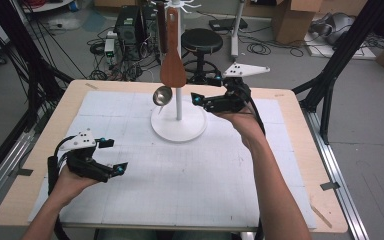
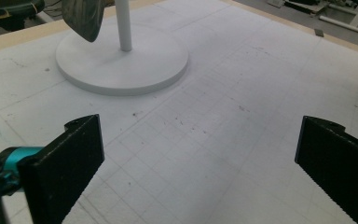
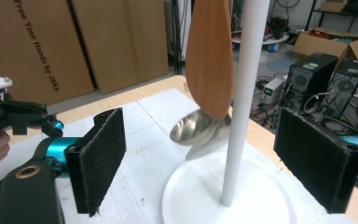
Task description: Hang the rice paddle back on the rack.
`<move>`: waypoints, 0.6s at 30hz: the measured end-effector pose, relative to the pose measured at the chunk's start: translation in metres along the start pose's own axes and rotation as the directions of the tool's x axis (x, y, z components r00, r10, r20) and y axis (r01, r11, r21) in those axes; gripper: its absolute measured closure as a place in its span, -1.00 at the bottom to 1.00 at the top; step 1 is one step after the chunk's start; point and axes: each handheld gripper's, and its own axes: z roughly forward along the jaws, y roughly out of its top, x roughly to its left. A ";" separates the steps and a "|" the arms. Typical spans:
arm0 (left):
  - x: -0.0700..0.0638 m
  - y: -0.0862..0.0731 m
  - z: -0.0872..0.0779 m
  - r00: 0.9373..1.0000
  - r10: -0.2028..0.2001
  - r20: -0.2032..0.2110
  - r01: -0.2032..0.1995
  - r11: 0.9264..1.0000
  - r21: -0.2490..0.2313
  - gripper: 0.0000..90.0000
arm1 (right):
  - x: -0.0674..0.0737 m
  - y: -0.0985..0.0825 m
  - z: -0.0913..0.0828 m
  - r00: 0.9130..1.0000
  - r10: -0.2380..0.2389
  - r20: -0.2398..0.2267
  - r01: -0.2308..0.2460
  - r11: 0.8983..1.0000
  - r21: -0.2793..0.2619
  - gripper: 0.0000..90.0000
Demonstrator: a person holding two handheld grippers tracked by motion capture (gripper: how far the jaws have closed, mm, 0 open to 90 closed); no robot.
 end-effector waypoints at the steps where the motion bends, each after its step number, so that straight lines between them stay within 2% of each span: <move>1: 0.000 0.000 0.000 1.000 0.001 0.001 -0.001 1.000 0.000 -0.96 | 0.000 -0.003 0.000 1.000 0.003 -0.001 -0.003 1.000 0.005 -0.65; 3: 0.000 0.000 0.000 1.000 0.000 0.000 0.000 1.000 0.003 -0.96 | 0.000 -0.008 -0.001 1.000 0.002 0.014 -0.002 1.000 0.015 -0.75; 9: 0.001 0.000 0.000 1.000 -0.002 -0.003 0.002 1.000 0.002 -0.96 | 0.000 -0.020 -0.007 0.999 0.019 0.048 -0.019 1.000 0.015 -0.85; 10: 0.001 0.000 0.000 1.000 -0.002 0.000 0.002 1.000 0.002 -0.96 | 0.000 -0.022 -0.008 0.998 0.018 0.056 -0.019 1.000 0.018 -0.99; 11: 0.001 0.000 0.000 1.000 -0.004 0.002 0.004 1.000 0.002 -0.96 | 0.001 -0.024 -0.009 0.998 0.020 0.067 -0.022 0.999 0.027 -0.99; 18: 0.000 -0.001 0.000 1.000 -0.003 -0.003 0.003 1.000 0.006 -0.96 | 0.005 -0.049 -0.021 0.998 0.022 0.061 -0.025 0.999 0.048 -0.99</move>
